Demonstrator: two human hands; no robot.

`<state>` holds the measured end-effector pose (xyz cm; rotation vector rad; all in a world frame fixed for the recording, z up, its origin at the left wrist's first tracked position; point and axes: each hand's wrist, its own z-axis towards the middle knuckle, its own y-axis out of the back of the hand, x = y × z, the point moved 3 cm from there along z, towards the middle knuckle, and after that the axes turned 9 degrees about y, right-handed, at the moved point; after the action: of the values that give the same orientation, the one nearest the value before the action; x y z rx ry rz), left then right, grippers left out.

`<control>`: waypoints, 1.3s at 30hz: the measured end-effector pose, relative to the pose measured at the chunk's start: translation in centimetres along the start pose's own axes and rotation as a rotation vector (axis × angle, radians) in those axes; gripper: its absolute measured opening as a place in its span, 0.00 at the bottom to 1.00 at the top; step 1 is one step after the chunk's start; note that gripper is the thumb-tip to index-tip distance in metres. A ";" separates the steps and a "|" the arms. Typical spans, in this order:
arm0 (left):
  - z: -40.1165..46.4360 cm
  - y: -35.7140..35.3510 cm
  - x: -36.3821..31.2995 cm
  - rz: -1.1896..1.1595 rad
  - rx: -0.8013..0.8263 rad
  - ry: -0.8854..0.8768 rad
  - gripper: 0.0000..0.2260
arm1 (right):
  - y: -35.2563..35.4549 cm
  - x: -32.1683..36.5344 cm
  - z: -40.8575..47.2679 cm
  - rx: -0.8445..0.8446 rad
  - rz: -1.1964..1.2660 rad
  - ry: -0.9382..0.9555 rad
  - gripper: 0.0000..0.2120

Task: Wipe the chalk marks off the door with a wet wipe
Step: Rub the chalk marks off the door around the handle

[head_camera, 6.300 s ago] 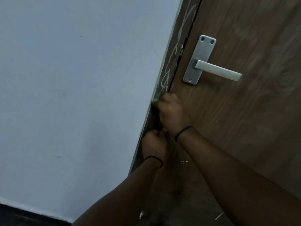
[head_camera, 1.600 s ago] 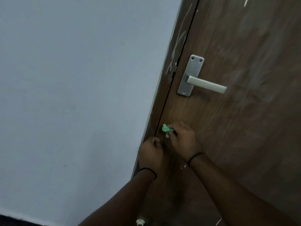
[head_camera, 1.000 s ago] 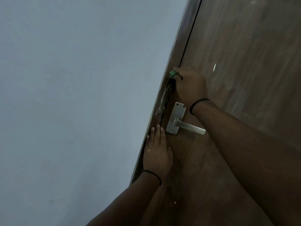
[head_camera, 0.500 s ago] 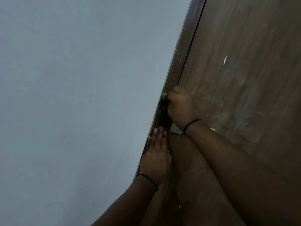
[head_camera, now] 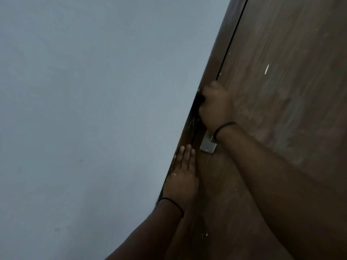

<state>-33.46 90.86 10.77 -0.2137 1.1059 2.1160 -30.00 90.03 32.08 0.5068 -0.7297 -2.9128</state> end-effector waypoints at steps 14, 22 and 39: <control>-0.9 -0.3 0.2 -0.002 -0.019 -0.011 0.32 | -1.9 0.0 -0.7 0.173 0.013 0.059 0.15; -0.4 -1.2 0.7 0.008 0.041 -0.011 0.30 | -2.5 2.2 -5.8 0.399 -0.123 0.276 0.06; -0.2 -1.6 1.0 0.038 0.008 -0.041 0.30 | -2.0 2.6 -6.2 0.422 -0.134 0.221 0.06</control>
<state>-33.16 91.82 9.13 -0.1459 1.1025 2.1391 -30.37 88.64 25.25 0.9313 -1.3260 -2.7497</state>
